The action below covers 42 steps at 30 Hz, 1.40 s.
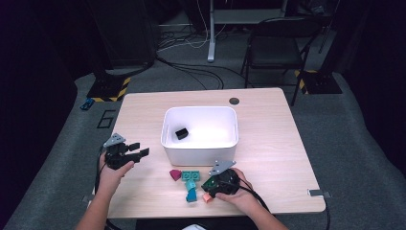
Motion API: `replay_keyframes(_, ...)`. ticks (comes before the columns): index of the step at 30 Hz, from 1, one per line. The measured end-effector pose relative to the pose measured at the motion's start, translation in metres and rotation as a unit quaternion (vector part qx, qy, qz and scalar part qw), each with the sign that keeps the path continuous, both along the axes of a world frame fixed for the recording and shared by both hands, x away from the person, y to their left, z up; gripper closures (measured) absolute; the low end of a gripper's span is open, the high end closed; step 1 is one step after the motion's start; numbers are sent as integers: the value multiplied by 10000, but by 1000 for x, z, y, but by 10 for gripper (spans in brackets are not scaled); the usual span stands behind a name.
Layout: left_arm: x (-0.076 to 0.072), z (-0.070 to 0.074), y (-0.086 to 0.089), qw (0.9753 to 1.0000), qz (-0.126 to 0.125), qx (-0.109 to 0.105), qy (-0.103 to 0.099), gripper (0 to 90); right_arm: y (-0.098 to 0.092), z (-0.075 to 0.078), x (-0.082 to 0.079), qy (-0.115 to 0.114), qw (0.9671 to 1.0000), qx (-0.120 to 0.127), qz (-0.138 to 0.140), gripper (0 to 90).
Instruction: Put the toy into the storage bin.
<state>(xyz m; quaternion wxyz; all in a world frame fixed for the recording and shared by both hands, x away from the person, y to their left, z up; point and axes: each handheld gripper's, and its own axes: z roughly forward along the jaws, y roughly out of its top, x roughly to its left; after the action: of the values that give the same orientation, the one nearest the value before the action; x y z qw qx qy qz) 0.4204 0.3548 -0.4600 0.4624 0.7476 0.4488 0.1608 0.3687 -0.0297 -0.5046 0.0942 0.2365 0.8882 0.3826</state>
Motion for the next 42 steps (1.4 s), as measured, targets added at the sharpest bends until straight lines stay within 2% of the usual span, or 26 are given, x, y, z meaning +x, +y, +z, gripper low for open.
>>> replay_keyframes(6, 1, 0, 0, 10000, -30, 19, 30, 418, -1, -3, 0, -59, 9999, -130, 11, 363)
replay_keyframes(8, 1, 0, 0, 10000, -32, 17, 30, 418, -1, -3, 0, 27, 9999, -143, -56, 378)
replay_keyframes(11, 1, 0, 0, 10000, -34, 23, 27, 418, -2, -4, 2, -18, 9998, -202, 7, 414)
replay_keyframes(16, 1, 0, 0, 10000, -31, 21, 28, 418, -2, -4, 2, 41, 9999, -152, -30, 422)
replay_keyframes(25, 1, 0, 0, 10000, -28, 15, 32, 418, -2, -1, 3, -13, 9999, -138, 29, 426)
replay_keyframes(32, 1, 0, 0, 10000, -31, 25, 35, 418, -5, 9, 3, 51, 10000, -14, 49, 426)
replay_keyframes(42, 1, -1, -1, 10000, -37, 37, 42, 418, -8, 37, 0, 128, 9993, 207, 292, 426)
